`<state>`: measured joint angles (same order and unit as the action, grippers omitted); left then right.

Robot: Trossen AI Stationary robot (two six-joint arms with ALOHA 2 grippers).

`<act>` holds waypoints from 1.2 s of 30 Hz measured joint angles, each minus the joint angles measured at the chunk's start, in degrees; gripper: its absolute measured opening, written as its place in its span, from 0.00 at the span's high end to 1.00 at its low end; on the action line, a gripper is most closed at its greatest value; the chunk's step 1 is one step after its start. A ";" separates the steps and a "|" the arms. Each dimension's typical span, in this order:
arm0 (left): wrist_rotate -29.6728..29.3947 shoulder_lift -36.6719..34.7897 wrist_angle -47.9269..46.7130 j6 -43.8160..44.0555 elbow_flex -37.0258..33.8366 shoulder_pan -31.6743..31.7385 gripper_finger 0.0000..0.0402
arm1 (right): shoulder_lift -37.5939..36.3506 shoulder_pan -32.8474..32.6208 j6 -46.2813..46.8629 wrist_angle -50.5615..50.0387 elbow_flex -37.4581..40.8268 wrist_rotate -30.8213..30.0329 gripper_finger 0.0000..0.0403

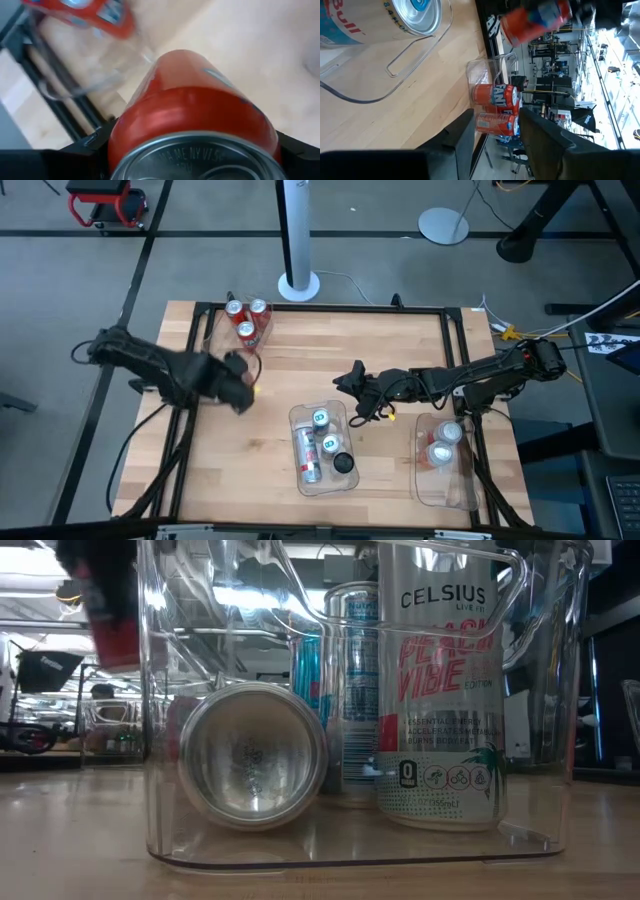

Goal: Sort soda cans
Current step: Put the orange soda can into the top transparent bin

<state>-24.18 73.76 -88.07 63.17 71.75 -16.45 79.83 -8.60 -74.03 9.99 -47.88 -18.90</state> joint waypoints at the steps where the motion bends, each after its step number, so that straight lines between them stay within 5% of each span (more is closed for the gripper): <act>1: -0.71 -0.66 0.00 -1.07 0.00 2.58 0.28 | 0.01 0.00 0.00 0.01 -0.02 0.00 0.62; 18: -4.51 -2.52 2.69 -26.12 0.00 41.99 0.28 | 0.01 0.00 0.03 -0.42 0.01 0.02 0.62; 36: 0.11 3.51 17.42 -37.58 -7.61 60.44 0.28 | 0.01 0.00 -0.43 -1.22 -0.01 0.04 0.62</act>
<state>-24.07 77.28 -70.66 25.58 64.13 43.99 79.83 -8.60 -74.46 8.78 -47.89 -18.85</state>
